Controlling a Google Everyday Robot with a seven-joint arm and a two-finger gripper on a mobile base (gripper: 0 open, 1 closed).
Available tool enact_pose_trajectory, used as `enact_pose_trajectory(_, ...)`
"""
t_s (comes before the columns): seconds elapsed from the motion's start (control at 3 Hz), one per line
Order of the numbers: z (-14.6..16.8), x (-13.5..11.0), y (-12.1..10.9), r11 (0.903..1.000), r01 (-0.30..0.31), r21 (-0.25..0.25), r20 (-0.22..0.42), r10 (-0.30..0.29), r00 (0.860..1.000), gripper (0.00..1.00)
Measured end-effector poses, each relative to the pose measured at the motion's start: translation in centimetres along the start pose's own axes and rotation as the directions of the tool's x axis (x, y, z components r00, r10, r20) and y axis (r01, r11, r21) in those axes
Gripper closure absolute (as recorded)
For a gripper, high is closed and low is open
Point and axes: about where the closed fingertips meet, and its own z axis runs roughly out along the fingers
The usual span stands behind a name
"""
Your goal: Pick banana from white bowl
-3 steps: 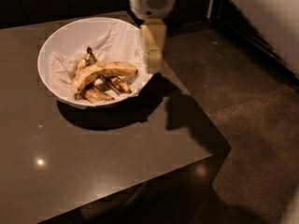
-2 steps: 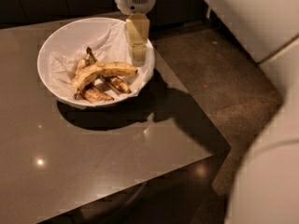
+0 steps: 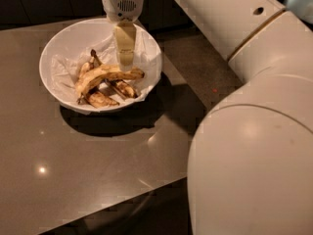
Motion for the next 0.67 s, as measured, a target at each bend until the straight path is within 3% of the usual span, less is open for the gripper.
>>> enact_pose_trajectory(0.67,3.1,-0.7,-0.3,0.996,-0.021,-0.087,0.09,0.029,0.995,0.34)
